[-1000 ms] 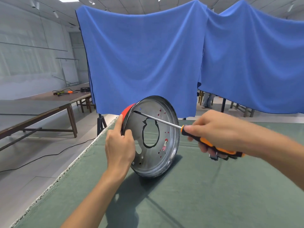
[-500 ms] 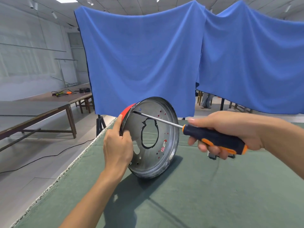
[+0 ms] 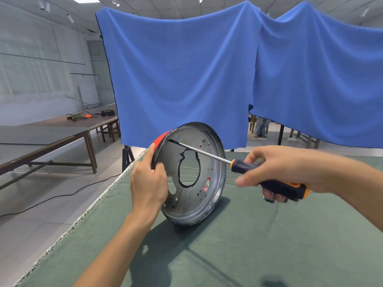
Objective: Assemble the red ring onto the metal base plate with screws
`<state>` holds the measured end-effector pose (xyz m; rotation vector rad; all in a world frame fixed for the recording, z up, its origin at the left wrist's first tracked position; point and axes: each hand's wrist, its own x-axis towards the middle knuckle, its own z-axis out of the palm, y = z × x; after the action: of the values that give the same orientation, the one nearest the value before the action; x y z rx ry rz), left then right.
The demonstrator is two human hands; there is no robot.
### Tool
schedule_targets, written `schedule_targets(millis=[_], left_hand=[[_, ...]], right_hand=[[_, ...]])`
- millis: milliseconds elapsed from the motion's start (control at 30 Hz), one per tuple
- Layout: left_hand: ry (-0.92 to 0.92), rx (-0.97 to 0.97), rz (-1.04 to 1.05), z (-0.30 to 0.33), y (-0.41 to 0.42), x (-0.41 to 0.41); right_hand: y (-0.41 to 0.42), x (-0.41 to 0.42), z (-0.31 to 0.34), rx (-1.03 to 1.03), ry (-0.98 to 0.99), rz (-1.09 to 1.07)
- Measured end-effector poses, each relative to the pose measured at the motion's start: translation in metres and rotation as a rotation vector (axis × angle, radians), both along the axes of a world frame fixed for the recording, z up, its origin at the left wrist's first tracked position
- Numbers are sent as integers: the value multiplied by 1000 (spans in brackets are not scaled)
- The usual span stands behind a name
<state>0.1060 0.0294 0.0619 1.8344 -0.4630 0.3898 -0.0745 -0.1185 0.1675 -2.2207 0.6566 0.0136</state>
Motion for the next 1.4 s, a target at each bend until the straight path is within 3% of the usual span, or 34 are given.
schedule_targets(millis=[133,167,200,233,300,333,367,433,567,600,633,700,733,767,833,967,1000,1033,1100,1133,1167,1200,1300,1333,1367,1400], left_hand=[[9,0,1,1,-2,-1],[9,4,6,1,-2,-1],[9,6,13,0,-2,-2],[11,5,19,-1,-2,-2],[13,4,21,-1,-1,-1],[13,7,12,-1,-1,0],[10,7,3,-1,0,1],[3,-2,-4,0,0,0],[-17,14,23,-1,-3,-3],[-20,20,29,-2,-4,-3],[-17,20,31,-2,-4,-4],[-12,11,27,-2,-3,-3],[-14,8,23,-1,-2,-3],[-20,8,19,-1,-1,-3],[-27,7,16,0,0,-3],[-9,25,31,0,-3,-2],[-8,28,31,-1,-3,-2],[-5,25,29,-1,-2,-2],[-7,7,22,-2,2,-1],[-7,1,16,-2,4,-1],[-6,-1,12,-2,5,-1],[-4,-2,10,-2,6,0],[6,-5,16,0,2,1],[12,-4,16,1,1,1],[16,-3,13,0,0,1],[15,-2,6,-1,0,1]], right_hand=[[-5,3,-20,-1041,-81,-154],[-3,4,-22,-1179,-165,-177],[-4,4,-23,-1148,-211,-160],[-5,3,-19,-909,-244,-119],[0,4,-8,-112,-167,-25],[0,4,-6,100,-93,-5],[-1,3,-4,123,-52,14],[-3,1,-4,-126,-40,6],[-10,3,-16,-1044,-179,-146],[-9,2,-16,-1055,-215,-141],[-8,1,-13,-875,-227,-99],[-3,1,-2,-264,-174,-2],[-1,2,2,-102,-116,17],[-1,2,5,-88,-69,25],[0,3,3,-304,-54,2],[7,3,-14,-1149,-238,-142],[9,4,-14,-1157,-258,-127],[11,4,-11,-1003,-260,-75],[9,9,-2,-470,-189,12],[8,10,4,-291,-148,17],[9,11,8,-243,-117,21],[10,10,7,-324,-103,21],[13,11,-9,-1098,-40,-55],[16,12,-13,-1213,-81,-76],[17,13,-14,-1157,-82,-82],[15,14,-11,-927,-88,-61]])
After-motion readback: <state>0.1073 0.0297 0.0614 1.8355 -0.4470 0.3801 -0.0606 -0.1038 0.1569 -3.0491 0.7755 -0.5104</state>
